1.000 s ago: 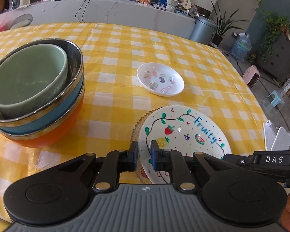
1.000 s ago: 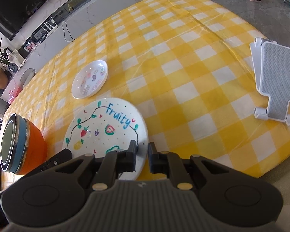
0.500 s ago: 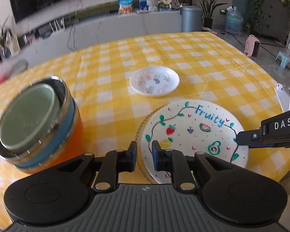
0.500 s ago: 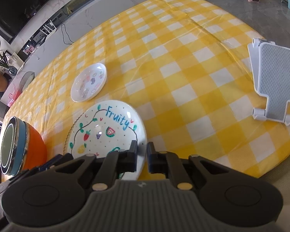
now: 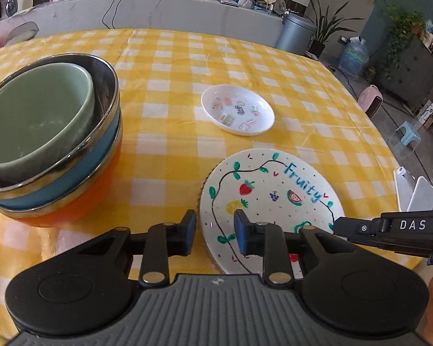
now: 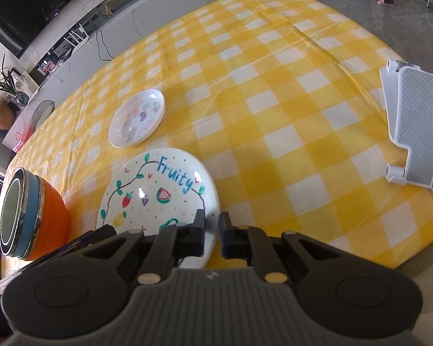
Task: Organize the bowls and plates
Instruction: 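Open both tools and move them to the small white printed dish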
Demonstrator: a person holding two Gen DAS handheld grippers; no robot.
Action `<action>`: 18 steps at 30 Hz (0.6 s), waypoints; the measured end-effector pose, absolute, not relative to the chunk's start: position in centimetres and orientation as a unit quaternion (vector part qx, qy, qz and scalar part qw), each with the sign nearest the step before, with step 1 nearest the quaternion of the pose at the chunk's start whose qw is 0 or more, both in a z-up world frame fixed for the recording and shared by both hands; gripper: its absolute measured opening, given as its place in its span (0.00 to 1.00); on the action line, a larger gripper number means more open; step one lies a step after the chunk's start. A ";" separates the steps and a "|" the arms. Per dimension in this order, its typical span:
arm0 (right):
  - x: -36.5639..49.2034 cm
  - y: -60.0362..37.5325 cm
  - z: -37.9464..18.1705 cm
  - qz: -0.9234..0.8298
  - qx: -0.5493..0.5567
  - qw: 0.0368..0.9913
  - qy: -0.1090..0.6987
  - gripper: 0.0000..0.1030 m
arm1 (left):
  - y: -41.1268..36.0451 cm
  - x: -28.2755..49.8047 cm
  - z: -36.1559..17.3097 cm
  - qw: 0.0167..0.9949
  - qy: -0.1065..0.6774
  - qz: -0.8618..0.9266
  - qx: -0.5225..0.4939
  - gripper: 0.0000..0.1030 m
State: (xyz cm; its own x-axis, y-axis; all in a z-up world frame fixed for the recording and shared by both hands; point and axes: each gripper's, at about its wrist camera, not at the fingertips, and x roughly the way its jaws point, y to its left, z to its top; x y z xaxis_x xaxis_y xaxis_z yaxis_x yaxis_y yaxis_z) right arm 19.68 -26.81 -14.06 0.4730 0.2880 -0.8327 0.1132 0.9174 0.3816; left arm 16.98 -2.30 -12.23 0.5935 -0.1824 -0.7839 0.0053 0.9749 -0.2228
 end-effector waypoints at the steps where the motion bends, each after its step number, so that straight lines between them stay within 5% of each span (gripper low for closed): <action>1: 19.8 -26.8 -14.2 0.056 0.197 0.833 0.514 0.08 | -2.2 16.9 -12.3 0.886 0.449 -0.054 -0.104 0.29; 10: 20.1 -26.9 -14.4 0.057 0.203 0.830 0.517 0.09 | -1.8 17.0 -12.3 0.883 0.449 -0.054 -0.123 0.29; 18: 19.1 -26.7 -12.9 0.060 0.188 0.855 0.479 0.29 | -2.2 16.8 -11.0 0.897 0.427 -0.038 -0.108 0.38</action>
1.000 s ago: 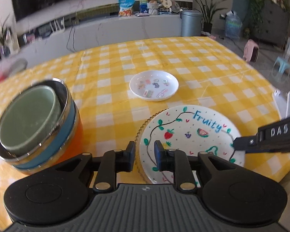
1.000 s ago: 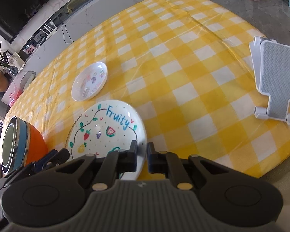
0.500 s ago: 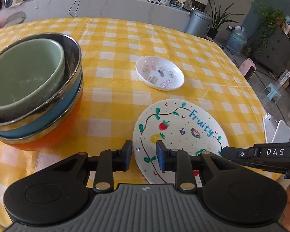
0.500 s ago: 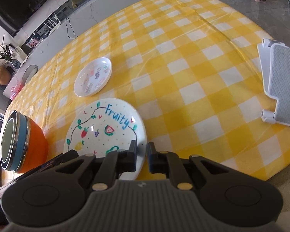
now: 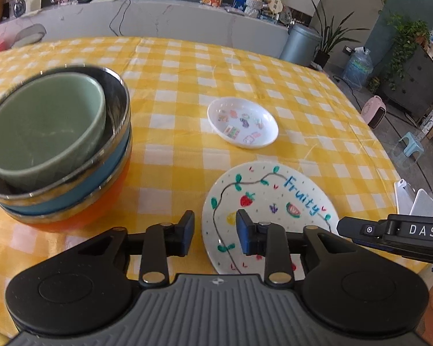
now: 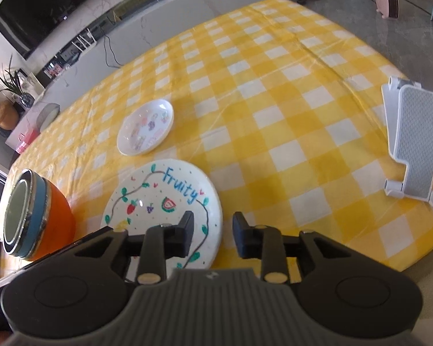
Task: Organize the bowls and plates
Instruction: 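Open both tools and move them to the small white printed dish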
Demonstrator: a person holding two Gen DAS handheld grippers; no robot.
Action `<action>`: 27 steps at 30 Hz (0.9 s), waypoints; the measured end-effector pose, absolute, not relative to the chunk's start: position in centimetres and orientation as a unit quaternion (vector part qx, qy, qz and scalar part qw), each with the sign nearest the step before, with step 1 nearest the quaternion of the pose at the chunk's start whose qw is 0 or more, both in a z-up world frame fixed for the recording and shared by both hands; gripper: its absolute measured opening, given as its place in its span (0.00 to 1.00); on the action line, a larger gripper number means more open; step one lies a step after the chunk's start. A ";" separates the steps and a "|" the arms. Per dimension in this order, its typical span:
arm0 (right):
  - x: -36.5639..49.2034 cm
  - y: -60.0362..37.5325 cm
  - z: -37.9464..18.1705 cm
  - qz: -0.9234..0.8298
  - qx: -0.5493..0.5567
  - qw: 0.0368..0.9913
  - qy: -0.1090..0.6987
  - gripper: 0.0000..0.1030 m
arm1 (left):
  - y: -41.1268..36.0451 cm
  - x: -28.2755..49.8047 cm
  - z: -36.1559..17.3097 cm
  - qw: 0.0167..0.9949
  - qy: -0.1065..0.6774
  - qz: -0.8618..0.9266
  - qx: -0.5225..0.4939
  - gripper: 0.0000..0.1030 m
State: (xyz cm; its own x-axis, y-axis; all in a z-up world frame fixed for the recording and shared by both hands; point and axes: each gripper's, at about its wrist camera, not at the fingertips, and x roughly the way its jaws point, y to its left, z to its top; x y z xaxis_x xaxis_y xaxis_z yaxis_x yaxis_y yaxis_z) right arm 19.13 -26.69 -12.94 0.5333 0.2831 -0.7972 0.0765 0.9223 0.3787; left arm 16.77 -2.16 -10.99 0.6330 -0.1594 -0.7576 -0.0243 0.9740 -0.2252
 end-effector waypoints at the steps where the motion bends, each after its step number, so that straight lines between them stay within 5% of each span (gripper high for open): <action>1: 19.0 -26.8 -12.8 0.061 0.190 0.858 0.474 0.29 | -2.3 16.8 -10.6 0.900 0.420 -0.040 -0.106 0.40; 27: 28.9 -27.3 -13.2 0.092 0.266 0.874 0.396 0.31 | -1.1 26.6 -8.8 0.899 0.394 -0.016 -0.189 0.46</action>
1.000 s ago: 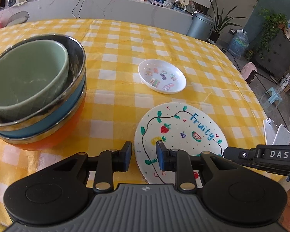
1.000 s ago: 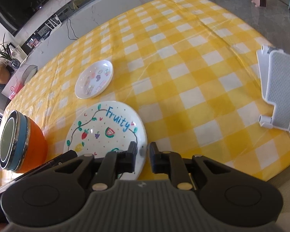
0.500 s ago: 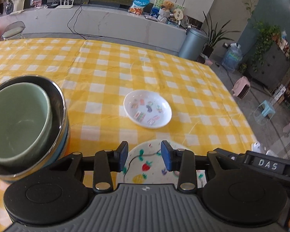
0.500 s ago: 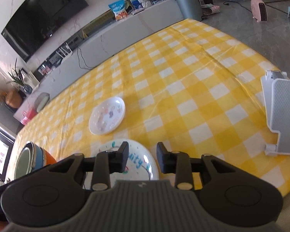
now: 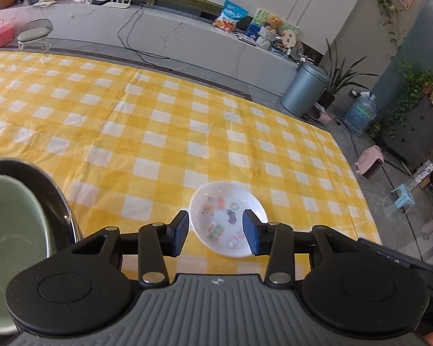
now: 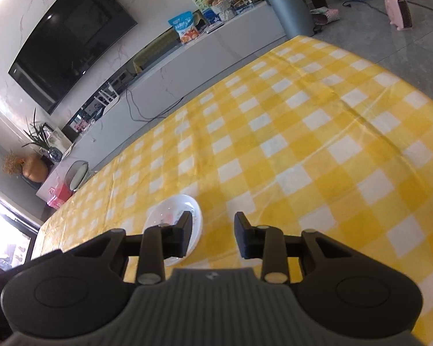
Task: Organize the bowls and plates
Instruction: 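Open both tools and move them to the small white printed dish, then close both tools together on the rim of the small white dish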
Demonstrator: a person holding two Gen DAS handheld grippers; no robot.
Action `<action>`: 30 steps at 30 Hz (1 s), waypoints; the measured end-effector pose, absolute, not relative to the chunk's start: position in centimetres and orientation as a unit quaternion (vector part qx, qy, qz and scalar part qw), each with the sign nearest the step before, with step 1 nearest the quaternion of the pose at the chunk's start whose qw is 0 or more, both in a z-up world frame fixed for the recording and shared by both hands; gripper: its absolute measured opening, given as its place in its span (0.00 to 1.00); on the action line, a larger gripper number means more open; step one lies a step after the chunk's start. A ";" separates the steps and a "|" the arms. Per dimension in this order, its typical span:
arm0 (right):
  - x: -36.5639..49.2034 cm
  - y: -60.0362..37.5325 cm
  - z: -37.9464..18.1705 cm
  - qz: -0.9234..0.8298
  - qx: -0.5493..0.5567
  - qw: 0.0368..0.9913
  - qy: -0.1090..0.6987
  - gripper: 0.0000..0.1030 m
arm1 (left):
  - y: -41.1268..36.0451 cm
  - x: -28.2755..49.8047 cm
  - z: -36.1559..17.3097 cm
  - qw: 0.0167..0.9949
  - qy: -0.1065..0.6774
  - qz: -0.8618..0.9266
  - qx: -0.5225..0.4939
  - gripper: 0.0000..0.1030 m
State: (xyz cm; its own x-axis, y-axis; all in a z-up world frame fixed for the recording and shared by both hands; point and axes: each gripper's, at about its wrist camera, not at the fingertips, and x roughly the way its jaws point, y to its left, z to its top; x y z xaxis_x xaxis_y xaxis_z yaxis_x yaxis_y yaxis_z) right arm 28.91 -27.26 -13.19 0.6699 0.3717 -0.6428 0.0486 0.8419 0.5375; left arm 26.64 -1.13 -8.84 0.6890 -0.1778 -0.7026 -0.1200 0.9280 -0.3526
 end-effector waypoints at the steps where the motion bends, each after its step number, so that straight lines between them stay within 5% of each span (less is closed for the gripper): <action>1: 29.4 -27.0 -13.4 0.097 0.263 0.872 0.401 0.31 | -1.1 27.1 -9.0 0.898 0.397 -0.016 -0.192 0.46; 18: 34.1 -24.9 -16.8 0.105 0.235 0.862 0.437 0.25 | -2.4 31.3 -13.3 0.879 0.439 0.044 -0.183 0.47; 24: 34.3 -24.7 -17.1 0.111 0.239 0.860 0.437 0.16 | -2.6 31.7 -13.4 0.883 0.434 0.043 -0.175 0.49; 30: 34.0 -24.2 -16.9 0.125 0.229 0.863 0.433 0.06 | -3.2 31.8 -13.4 0.888 0.431 0.038 -0.156 0.33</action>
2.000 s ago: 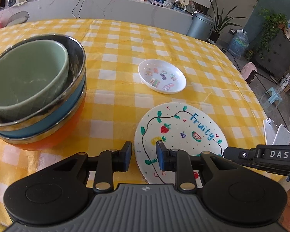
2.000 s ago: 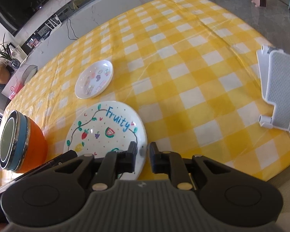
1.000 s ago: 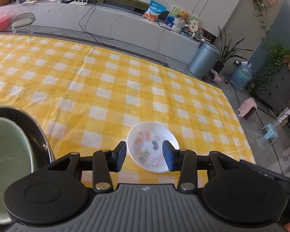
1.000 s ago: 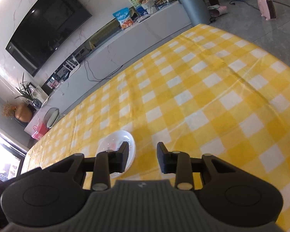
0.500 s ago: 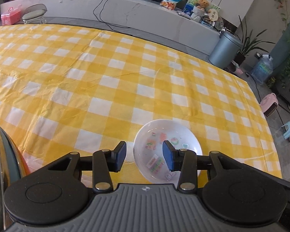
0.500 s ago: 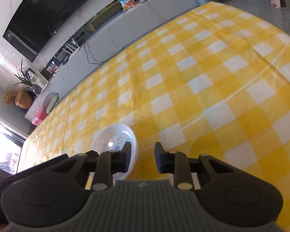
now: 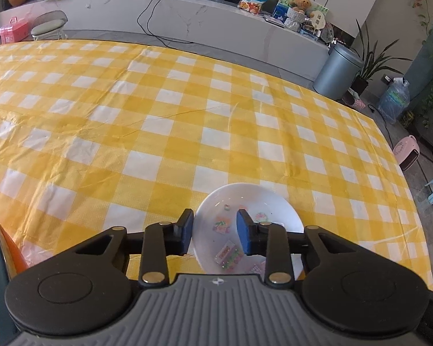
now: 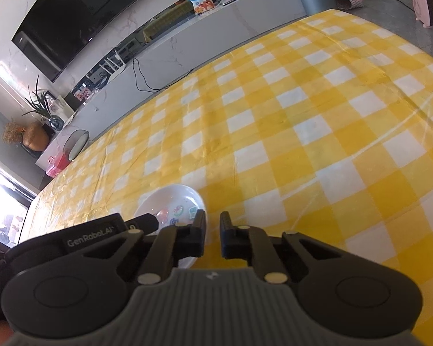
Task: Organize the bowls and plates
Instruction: 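Close both tools together on the rim of the small white dish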
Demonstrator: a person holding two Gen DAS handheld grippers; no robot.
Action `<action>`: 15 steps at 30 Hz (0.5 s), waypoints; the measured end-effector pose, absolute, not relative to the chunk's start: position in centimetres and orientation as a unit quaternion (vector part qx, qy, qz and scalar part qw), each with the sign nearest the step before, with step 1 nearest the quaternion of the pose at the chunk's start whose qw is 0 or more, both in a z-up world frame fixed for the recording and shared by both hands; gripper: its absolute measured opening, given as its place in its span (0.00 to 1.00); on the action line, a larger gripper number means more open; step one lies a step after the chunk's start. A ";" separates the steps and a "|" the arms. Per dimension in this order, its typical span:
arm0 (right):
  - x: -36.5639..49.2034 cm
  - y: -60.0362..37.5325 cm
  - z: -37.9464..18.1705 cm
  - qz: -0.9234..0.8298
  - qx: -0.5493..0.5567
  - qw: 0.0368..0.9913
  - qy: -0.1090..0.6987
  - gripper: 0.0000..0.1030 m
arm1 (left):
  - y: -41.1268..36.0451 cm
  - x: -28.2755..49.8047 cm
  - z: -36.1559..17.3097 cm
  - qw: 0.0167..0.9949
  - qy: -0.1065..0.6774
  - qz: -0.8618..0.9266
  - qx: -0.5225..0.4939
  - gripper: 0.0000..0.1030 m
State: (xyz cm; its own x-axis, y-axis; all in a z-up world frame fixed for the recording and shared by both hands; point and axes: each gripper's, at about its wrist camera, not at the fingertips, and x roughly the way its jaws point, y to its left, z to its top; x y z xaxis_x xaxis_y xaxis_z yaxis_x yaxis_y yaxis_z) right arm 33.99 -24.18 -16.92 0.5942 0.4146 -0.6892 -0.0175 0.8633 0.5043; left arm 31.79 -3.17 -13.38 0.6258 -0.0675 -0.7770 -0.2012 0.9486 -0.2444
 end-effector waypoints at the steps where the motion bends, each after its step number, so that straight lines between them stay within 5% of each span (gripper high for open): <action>1: 34.0 -24.1 -16.9 0.126 0.229 0.863 0.432 0.04 | -3.2 31.8 -13.4 0.889 0.430 0.038 -0.154 0.29; 7: 33.9 -24.0 -16.9 0.122 0.219 0.867 0.431 0.00 | -3.1 31.8 -13.3 0.888 0.432 0.034 -0.156 0.10; 15: 33.8 -25.3 -16.7 0.110 0.250 0.862 0.428 0.00 | -3.2 31.3 -12.4 0.893 0.420 0.021 -0.160 0.06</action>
State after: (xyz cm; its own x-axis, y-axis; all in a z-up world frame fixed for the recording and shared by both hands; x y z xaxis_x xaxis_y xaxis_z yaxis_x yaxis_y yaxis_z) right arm 33.81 -25.26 -16.67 0.6096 0.4032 -0.6824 0.0246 0.8509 0.5247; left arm 31.33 -3.19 -12.38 0.6468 -0.0962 -0.7565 -0.1721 0.9480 -0.2677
